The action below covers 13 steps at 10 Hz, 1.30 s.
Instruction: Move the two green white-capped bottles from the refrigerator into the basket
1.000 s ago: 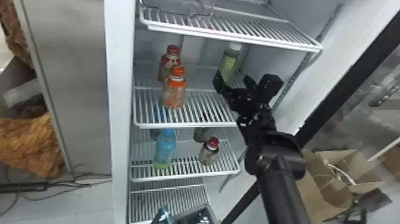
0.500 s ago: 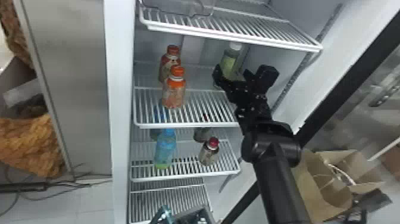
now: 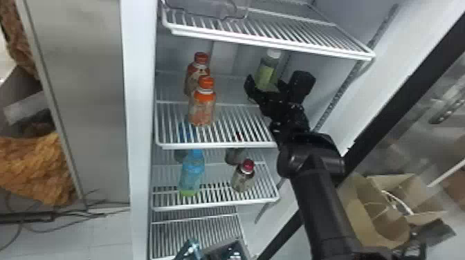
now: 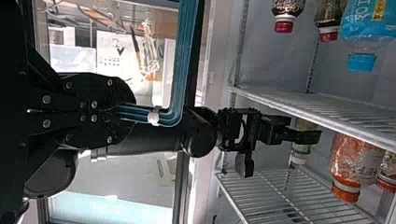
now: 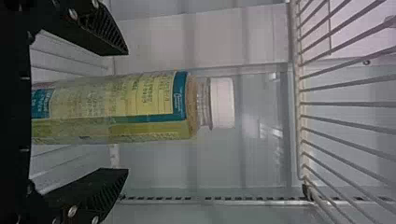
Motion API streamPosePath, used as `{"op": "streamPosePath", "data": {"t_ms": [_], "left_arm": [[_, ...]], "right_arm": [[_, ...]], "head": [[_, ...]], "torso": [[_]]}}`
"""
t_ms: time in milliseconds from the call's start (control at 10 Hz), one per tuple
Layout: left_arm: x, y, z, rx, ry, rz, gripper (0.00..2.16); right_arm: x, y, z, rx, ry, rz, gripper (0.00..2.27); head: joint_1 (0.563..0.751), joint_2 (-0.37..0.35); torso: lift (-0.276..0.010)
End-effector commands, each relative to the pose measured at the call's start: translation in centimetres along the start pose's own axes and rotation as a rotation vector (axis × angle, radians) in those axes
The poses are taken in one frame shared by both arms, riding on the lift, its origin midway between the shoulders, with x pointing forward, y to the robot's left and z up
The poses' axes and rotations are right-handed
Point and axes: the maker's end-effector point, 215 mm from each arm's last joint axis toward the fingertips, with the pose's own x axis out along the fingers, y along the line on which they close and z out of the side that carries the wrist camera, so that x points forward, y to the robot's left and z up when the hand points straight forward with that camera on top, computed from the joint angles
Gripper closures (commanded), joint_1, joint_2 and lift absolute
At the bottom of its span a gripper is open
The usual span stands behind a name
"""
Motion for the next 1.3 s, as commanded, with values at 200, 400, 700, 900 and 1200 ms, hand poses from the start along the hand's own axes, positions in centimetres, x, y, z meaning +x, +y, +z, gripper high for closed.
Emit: {"op": "streamPosePath", "data": {"t_ms": [200, 400, 700, 900, 1200], "left_arm": [[0.0, 0.0, -0.1, -0.004, 0.002, -0.002, 1.21], [0.0, 0.0, 0.0, -0.001, -0.001, -0.001, 1.22], [-0.2, 0.1, 0.1, -0.002, -0.001, 0.003, 1.22], [-0.2, 0.2, 0.0, -0.006, -0.003, 0.002, 1.22], [-0.2, 0.1, 0.0, -0.008, -0.004, 0.001, 1.21]], "right_arm": [[0.5, -0.3, -1.0, 0.021, 0.035, -0.014, 0.79], [0.5, -0.3, -0.7, 0.02, 0.027, -0.018, 1.07], [0.2, -0.2, -0.5, 0.015, 0.013, -0.016, 1.07], [-0.2, -0.1, -0.4, 0.008, -0.001, -0.013, 1.07], [-1.7, 1.0, 1.1, -0.011, -0.046, 0.01, 1.07]], "head": [[0.695, -0.35], [0.695, -0.35], [0.695, -0.35], [0.695, -0.35], [0.695, -0.35]], "torso": [[-0.004], [-0.004], [-0.004], [-0.004], [-0.004]]}}
